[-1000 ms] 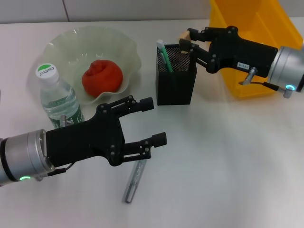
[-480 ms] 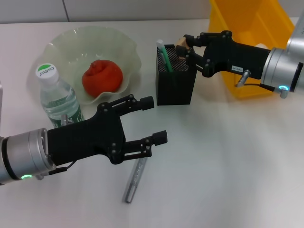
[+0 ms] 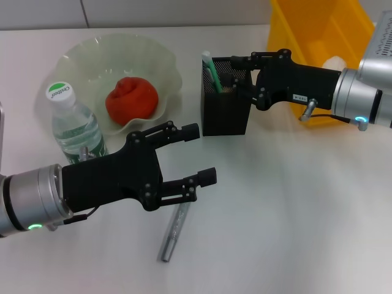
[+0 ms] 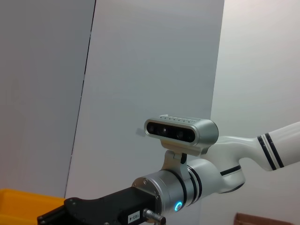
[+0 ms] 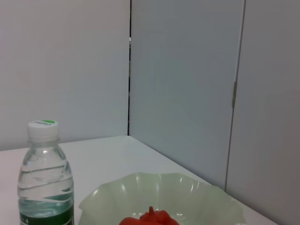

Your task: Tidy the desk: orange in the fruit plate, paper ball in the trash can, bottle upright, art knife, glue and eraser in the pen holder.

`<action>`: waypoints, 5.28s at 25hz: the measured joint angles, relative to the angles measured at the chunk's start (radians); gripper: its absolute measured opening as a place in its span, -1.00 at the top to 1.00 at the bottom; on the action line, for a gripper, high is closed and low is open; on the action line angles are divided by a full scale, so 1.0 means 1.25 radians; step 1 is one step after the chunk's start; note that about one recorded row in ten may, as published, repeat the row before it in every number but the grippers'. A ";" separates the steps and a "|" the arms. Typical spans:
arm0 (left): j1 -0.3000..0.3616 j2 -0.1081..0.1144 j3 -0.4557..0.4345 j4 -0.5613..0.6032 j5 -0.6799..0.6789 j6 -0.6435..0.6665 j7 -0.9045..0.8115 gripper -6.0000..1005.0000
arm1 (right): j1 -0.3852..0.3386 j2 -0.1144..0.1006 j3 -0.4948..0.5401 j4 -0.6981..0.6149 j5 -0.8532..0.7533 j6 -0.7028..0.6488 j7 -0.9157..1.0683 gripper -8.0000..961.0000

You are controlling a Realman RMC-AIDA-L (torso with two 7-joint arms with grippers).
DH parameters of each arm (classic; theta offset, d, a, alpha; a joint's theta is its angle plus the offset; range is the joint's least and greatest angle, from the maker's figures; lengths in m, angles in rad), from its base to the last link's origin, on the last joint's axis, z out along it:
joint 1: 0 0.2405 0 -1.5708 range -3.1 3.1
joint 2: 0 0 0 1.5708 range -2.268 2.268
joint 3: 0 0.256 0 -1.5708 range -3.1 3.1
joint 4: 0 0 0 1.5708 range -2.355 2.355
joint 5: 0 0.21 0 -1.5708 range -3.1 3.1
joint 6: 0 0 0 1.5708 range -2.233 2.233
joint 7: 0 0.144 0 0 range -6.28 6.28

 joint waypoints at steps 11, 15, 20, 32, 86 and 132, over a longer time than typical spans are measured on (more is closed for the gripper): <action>-0.002 0.000 0.000 0.000 0.000 0.000 0.000 -0.59 | -0.020 0.000 0.007 -0.025 0.005 -0.014 0.000 0.24; -0.003 0.000 0.000 0.000 0.000 -0.001 0.000 -0.59 | -0.082 0.005 0.003 -0.100 0.019 -0.075 0.000 0.24; -0.002 0.000 0.000 0.002 -0.001 0.002 0.000 -0.59 | -0.142 0.001 0.015 -0.129 0.098 -0.190 0.001 0.24; -0.006 0.003 0.000 0.009 -0.010 0.013 -0.011 -0.59 | -0.240 0.001 0.044 -0.105 -0.026 -0.407 -0.007 0.14; -0.129 -0.001 0.174 0.996 0.805 0.025 -1.333 -0.59 | -0.217 0.006 0.042 0.110 -0.052 -0.337 -0.178 -0.39; -0.293 -0.004 0.419 0.677 0.877 -0.084 -1.486 -0.47 | -0.238 0.000 0.037 0.154 0.000 -0.297 -0.240 -0.39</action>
